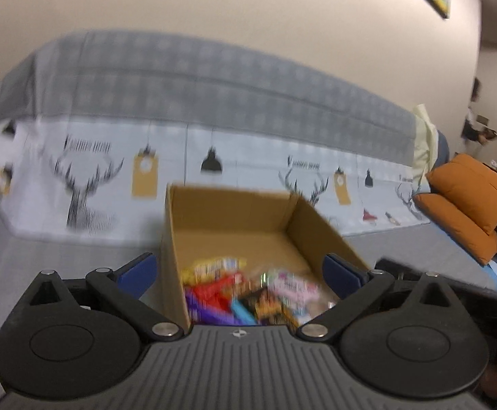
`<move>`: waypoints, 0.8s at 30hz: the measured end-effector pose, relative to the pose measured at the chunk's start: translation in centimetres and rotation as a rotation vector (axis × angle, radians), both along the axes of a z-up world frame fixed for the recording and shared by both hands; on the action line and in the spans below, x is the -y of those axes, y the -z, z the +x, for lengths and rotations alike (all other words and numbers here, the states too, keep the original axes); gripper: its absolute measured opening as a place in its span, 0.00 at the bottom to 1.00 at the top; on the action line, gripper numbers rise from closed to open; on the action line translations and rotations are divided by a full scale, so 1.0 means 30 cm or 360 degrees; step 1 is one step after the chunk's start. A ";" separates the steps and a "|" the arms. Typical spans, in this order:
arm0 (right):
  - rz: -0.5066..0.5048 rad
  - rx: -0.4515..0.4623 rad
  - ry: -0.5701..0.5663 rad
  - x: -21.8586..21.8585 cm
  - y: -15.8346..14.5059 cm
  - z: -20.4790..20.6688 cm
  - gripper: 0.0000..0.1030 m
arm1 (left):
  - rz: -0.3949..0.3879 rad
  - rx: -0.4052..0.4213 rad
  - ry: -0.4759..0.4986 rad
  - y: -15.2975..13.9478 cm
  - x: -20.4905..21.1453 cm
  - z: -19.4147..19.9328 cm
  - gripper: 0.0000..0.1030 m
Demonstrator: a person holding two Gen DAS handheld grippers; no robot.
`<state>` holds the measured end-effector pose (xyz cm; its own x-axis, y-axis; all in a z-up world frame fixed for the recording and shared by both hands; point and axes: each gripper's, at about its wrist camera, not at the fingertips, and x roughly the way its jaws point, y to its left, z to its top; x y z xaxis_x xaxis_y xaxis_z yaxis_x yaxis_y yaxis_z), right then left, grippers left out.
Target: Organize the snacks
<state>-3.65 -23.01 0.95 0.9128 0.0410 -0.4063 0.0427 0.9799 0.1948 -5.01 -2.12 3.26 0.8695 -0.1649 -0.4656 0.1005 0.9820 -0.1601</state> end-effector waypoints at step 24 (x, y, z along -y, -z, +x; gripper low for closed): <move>-0.0274 -0.0162 -0.0078 -0.057 0.095 0.054 1.00 | 0.0081 -0.0270 -0.0117 0.182 0.023 0.153 1.00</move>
<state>-2.04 -21.29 -1.88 0.8652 0.0063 -0.5013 0.0050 0.9998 0.0213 -0.41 -2.80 -2.20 0.7867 -0.0765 -0.6126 0.0041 0.9929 -0.1186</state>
